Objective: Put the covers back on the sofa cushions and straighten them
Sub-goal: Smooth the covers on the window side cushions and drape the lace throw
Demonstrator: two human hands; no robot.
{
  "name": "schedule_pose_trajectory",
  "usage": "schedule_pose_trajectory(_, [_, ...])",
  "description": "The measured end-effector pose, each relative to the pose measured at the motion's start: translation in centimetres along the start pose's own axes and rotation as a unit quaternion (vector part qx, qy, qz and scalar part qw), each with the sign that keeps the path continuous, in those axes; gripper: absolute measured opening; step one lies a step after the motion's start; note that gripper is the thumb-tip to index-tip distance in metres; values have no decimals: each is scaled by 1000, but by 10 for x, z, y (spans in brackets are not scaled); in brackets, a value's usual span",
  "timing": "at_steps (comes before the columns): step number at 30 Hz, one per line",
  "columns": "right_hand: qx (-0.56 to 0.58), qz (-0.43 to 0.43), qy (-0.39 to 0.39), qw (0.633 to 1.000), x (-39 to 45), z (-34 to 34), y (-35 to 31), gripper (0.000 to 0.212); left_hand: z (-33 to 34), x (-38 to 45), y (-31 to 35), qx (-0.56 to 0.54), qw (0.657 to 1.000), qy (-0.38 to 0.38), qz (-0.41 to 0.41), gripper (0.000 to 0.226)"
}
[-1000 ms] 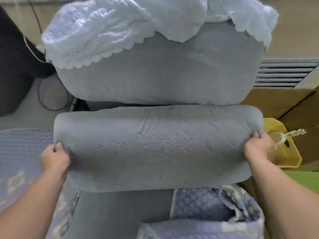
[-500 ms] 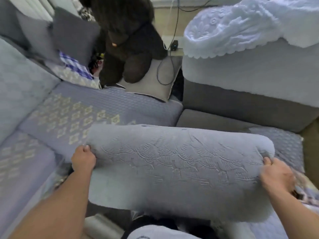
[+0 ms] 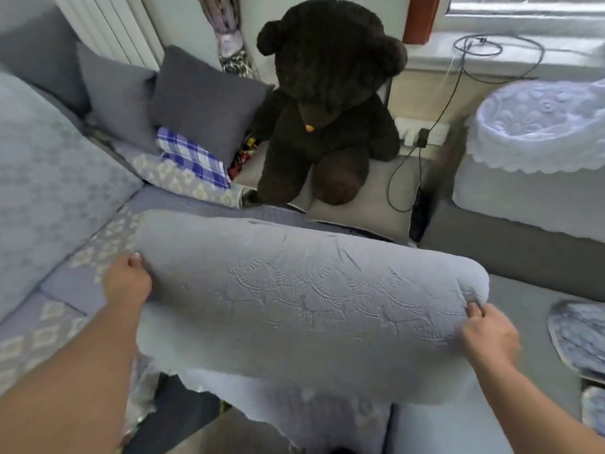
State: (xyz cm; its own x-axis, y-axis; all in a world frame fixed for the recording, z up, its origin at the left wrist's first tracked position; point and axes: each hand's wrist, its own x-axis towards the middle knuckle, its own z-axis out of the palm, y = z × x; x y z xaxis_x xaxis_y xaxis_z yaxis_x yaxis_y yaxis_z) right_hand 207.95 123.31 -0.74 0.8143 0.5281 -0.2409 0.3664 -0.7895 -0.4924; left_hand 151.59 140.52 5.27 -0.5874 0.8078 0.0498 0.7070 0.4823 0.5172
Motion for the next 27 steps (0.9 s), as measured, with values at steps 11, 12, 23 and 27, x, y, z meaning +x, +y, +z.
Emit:
schedule_pose_trajectory(11, [-61, -25, -295, 953, -31, 98, -163, 45, 109, 5, 74, -38, 922, -382, 56, 69])
schedule_pose_trajectory(12, [-88, -39, -327, 940, -36, 102, -167, 49, 122, -15, 72, -32, 906, -418, 57, 69])
schedule_pose_trajectory(23, [-161, -69, -261, 950, 9, 61, -126, 30, 164, -62, 142, 59, 864, -480, 142, 66])
schedule_pose_trajectory(27, [-132, -45, -242, 960, 14, 26, -75, 34, 177, -106, 177, 99, 851, -488, 165, 59])
